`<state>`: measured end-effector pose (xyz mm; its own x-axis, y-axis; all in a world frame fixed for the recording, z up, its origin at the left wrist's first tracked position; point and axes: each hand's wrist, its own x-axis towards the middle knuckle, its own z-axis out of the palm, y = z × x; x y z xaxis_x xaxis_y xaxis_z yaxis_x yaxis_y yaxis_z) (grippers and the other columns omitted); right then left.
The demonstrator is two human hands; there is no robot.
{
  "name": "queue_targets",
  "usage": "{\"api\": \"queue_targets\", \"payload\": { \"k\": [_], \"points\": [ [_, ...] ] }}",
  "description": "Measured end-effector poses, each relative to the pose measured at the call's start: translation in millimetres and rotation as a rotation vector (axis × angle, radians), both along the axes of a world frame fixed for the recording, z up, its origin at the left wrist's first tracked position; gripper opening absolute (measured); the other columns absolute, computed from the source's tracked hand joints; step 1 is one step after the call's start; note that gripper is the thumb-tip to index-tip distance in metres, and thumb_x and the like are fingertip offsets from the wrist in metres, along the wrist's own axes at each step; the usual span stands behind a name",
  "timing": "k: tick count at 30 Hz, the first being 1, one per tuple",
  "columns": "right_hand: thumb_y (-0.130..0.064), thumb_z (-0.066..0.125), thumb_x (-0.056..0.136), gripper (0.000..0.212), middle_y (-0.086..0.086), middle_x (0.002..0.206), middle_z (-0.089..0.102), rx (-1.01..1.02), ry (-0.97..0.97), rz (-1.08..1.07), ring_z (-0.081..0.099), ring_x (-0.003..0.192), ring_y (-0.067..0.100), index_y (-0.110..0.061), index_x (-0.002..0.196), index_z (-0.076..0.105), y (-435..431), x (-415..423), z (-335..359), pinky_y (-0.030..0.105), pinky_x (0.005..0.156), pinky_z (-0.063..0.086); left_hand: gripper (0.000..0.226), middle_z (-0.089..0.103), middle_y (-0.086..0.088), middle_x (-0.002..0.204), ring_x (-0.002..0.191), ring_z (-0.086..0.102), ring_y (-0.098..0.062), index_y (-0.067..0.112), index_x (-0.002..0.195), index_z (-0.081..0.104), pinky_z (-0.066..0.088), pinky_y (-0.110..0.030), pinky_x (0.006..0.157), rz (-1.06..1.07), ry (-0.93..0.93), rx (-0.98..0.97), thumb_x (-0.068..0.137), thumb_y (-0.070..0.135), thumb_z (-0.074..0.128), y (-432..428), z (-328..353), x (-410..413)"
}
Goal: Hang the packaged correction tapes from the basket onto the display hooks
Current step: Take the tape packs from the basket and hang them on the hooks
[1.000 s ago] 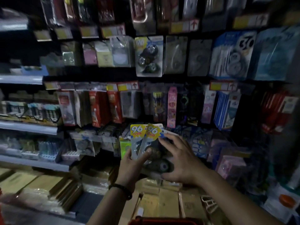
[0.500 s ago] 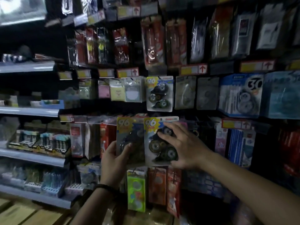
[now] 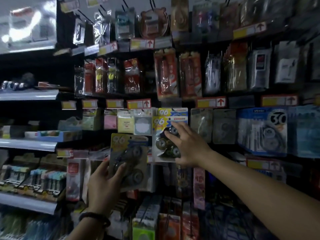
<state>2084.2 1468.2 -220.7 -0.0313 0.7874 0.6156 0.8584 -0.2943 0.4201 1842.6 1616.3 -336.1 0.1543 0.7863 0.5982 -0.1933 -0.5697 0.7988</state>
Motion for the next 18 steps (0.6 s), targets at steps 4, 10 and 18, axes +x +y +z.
{"api": "queue_targets", "payload": {
  "k": [4, 10, 18],
  "points": [
    [-0.046, 0.081, 0.068, 0.107, 0.018, 0.170, 0.015, 0.031, 0.035, -0.019, 0.012, 0.157, 0.040, -0.019, 0.161, 0.035, 11, 13, 13, 0.057, 0.117, 0.039, 0.012, 0.081, 0.016, 0.092, 0.091, 0.078, -0.011, 0.041, 0.099, 0.075, 0.065, -0.050, 0.083, -0.013, 0.017, 0.009, 0.088, 0.042, 0.080, 4, 7, 6],
    [-0.041, 0.081, 0.073, 0.106, 0.020, 0.171, 0.009, 0.033, -0.030, -0.108, 0.008, 0.157, 0.040, -0.016, 0.162, 0.031, 19, 19, 29, 0.057, 0.119, 0.038, 0.019, 0.081, 0.013, 0.095, 0.092, 0.079, -0.012, 0.042, 0.105, 0.075, 0.065, -0.051, 0.080, -0.040, 0.025, 0.022, 0.088, 0.047, 0.080, 6, 16, 13],
    [-0.053, 0.078, 0.071, 0.107, 0.019, 0.169, 0.015, 0.050, -0.021, -0.119, 0.010, 0.157, 0.040, -0.018, 0.161, 0.033, 24, 13, 38, 0.055, 0.122, 0.032, 0.009, 0.081, 0.015, 0.092, 0.088, 0.078, -0.008, 0.040, 0.099, 0.075, 0.065, -0.047, 0.078, -0.057, 0.028, 0.036, 0.091, 0.039, 0.079, 5, 25, 20]
  ]
}}
